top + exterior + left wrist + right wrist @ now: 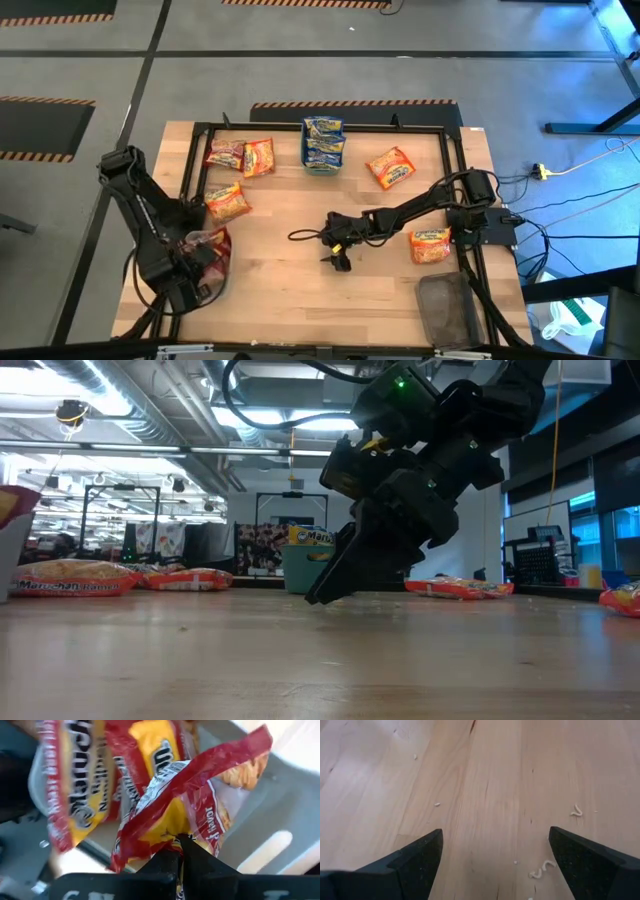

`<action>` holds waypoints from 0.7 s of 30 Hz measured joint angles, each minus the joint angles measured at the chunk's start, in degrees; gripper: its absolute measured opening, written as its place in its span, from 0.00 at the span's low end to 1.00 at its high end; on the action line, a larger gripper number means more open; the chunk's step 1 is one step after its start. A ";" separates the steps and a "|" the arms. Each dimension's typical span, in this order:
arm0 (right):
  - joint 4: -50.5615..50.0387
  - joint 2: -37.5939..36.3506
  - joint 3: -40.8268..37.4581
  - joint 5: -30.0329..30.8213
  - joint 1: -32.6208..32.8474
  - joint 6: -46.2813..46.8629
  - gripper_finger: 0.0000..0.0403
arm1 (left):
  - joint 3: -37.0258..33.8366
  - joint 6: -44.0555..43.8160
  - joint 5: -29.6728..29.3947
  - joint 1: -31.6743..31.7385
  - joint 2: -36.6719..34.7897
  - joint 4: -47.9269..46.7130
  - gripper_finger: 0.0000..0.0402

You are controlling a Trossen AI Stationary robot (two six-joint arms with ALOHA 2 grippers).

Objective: Sort Maruchan noodles
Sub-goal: Put the red noodle pack into the gray bin

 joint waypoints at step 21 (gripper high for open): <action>1.66 0.00 0.07 0.02 0.00 -0.39 0.87 | -2.04 6.38 -2.83 3.23 -0.02 4.99 0.00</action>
